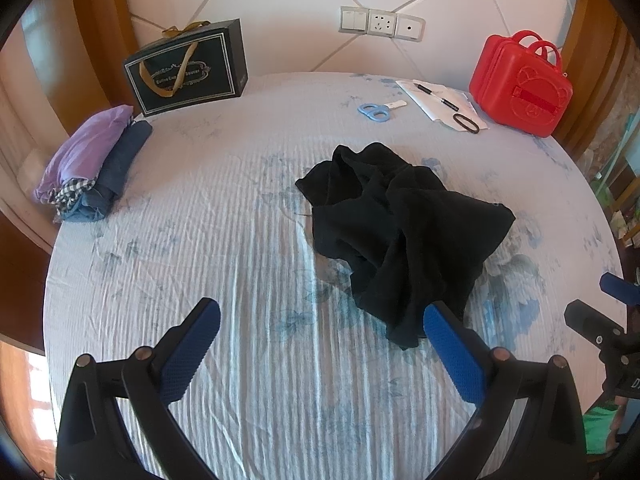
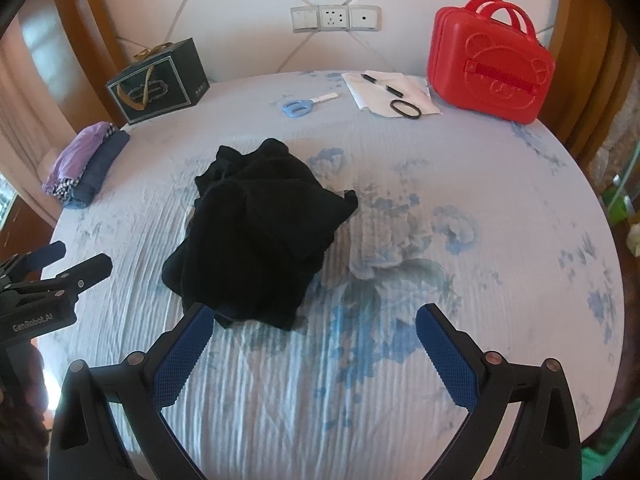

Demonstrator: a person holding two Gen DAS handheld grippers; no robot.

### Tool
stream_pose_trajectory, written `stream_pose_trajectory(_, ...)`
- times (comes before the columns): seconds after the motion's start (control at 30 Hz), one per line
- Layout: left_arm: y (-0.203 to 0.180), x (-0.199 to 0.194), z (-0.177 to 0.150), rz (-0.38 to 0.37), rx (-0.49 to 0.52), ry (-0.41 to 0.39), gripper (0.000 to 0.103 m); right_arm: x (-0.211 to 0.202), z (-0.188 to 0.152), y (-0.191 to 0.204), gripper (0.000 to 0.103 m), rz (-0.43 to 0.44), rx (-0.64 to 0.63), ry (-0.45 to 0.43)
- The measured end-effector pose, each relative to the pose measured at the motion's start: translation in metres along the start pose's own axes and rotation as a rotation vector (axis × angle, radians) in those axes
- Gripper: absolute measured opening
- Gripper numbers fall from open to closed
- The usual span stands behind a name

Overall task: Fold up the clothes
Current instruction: 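Move both grippers open toward the crumpled black T-shirt, then grasp the black T-shirt with both grippers and lift it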

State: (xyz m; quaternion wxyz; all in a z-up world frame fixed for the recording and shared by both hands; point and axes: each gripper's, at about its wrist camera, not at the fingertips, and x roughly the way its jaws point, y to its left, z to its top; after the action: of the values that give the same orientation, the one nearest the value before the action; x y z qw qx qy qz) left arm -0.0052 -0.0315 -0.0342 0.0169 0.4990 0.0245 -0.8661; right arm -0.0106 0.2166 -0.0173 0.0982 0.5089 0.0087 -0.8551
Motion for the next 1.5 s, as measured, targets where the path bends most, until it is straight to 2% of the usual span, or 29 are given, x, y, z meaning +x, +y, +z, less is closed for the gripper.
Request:
stream_pose_trajectory(0.17, 0.009, 0.014, 0.004, 0.000, -0.004, -0.002, 0.103, 0.013, 0.002, 0.004, 0.103, 0.003, -0.005, 0.027)
stream_pose_trajectory(0.4, 0.029, 0.068, 0.028, -0.060, -0.038, 0.022, 0.103, 0.045, 0.013, 0.011, 0.103, 0.015, -0.019, 0.059)
stream_pose_trajectory(0.6, 0.021, 0.122, 0.053, -0.054, 0.004, 0.043, 0.103, 0.078, 0.038, -0.003, 0.103, 0.020, 0.044, 0.077)
stream_pose_trajectory(0.73, 0.009, 0.156, 0.059, -0.078, 0.028, 0.088, 0.103, 0.103, 0.055, -0.016, 0.103, 0.015, 0.081, 0.103)
stream_pose_trajectory(0.8, 0.002, 0.171, 0.061, -0.100, 0.042, 0.117, 0.094, 0.118, 0.062, -0.021, 0.103, 0.023, 0.096, 0.120)
stream_pose_trajectory(0.83, -0.001, 0.177, 0.061, -0.113, 0.051, 0.132, 0.079, 0.126, 0.065, -0.021, 0.103, 0.027, 0.100, 0.131)
stream_pose_trajectory(0.87, -0.004, 0.184, 0.061, -0.137, 0.055, 0.151, 0.052, 0.133, 0.067, -0.022, 0.103, 0.031, 0.105, 0.142)
stream_pose_trajectory(0.9, -0.005, 0.189, 0.060, -0.161, 0.048, 0.167, 0.035, 0.141, 0.069, -0.022, 0.103, 0.035, 0.109, 0.153)
stream_pose_trajectory(0.93, -0.005, 0.191, 0.060, -0.173, 0.036, 0.177, 0.023, 0.149, 0.071, -0.021, 0.103, 0.045, 0.109, 0.161)
stream_pose_trajectory(0.97, -0.005, 0.193, 0.061, -0.180, 0.025, 0.184, 0.019, 0.153, 0.072, -0.019, 0.101, 0.068, 0.105, 0.160)
stream_pose_trajectory(1.0, -0.005, 0.190, 0.062, -0.168, 0.024, 0.173, 0.015, 0.158, 0.073, -0.017, 0.096, 0.091, 0.099, 0.160)
stream_pose_trajectory(1.03, -0.004, 0.185, 0.064, -0.153, 0.028, 0.157, 0.012, 0.161, 0.073, -0.016, 0.070, 0.104, 0.089, 0.162)
stream_pose_trajectory(1.07, -0.001, 0.177, 0.068, -0.131, 0.033, 0.129, 0.011, 0.164, 0.073, -0.015, 0.038, 0.126, 0.078, 0.170)
stream_pose_trajectory(1.1, 0.003, 0.167, 0.073, -0.106, 0.033, 0.101, 0.011, 0.167, 0.074, -0.014, 0.032, 0.147, 0.067, 0.177)
stream_pose_trajectory(1.2, 0.026, 0.129, 0.093, -0.055, 0.000, 0.000, 0.010, 0.152, 0.080, -0.020, 0.022, 0.171, 0.058, 0.141)
stream_pose_trajectory(1.3, 0.056, 0.085, 0.110, -0.029, -0.050, -0.080, 0.010, 0.117, 0.090, -0.034, 0.019, 0.137, 0.054, 0.047)
stream_pose_trajectory(1.43, 0.077, 0.050, 0.110, -0.038, -0.083, -0.104, 0.010, 0.054, 0.101, -0.064, 0.019, 0.057, 0.111, -0.102)
stream_pose_trajectory(1.5, 0.080, 0.041, 0.103, -0.023, -0.089, -0.094, 0.010, 0.029, 0.100, -0.080, 0.019, 0.031, 0.137, -0.117)
